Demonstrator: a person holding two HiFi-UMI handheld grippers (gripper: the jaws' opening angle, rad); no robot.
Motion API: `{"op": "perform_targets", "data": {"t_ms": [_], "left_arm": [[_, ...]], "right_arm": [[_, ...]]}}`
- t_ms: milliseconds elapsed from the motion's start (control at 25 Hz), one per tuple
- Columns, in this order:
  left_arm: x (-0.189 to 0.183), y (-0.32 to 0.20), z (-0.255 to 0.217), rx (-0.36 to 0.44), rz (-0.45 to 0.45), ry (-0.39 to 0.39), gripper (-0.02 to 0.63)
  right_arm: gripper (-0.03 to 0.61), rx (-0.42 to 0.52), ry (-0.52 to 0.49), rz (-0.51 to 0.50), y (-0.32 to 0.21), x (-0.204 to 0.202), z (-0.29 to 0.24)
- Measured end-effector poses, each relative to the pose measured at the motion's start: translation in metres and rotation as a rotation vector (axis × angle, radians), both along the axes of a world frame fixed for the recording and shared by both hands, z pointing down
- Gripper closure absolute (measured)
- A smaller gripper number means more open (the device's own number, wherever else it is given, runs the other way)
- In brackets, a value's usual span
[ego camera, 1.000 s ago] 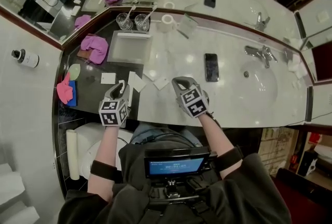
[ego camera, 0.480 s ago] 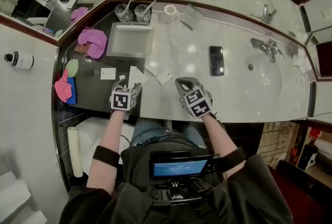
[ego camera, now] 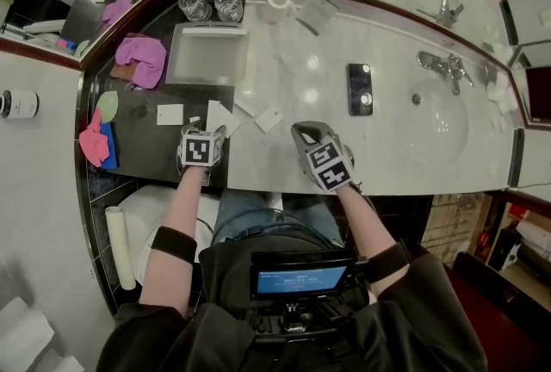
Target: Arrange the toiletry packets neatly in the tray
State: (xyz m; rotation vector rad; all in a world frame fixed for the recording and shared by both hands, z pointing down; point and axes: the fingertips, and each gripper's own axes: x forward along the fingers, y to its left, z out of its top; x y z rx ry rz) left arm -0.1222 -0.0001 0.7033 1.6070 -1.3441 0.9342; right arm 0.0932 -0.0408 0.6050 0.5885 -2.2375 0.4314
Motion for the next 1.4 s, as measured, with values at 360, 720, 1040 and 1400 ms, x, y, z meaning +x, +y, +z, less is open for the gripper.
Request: {"op": "perform_targets", "data": {"t_ms": [360, 720, 1040, 1400], "left_arm": [[-0.004, 0.003, -0.007, 0.055, -0.036, -0.026, 0.485], [-0.013, -0.016, -0.042, 0.226, -0.057, -0.021, 0.485], [-0.022, -0.029, -0.098, 0.374, -0.062, -0.024, 0.485], [-0.04, -0.055, -0.135, 0.442, 0.068, -0.081, 0.485]], "right_arm": [[0.563, -0.002, 0.006, -0.009, 0.0, 0.003, 0.0], [0.563, 0.01, 0.001, -0.018, 0.001, 0.001, -0.003], [0.563, 0.055, -0.025, -0.036, -0.01, -0.022, -0.025], [0.562, 0.091, -0.065, -0.065, -0.023, -0.077, -0.048]]}}
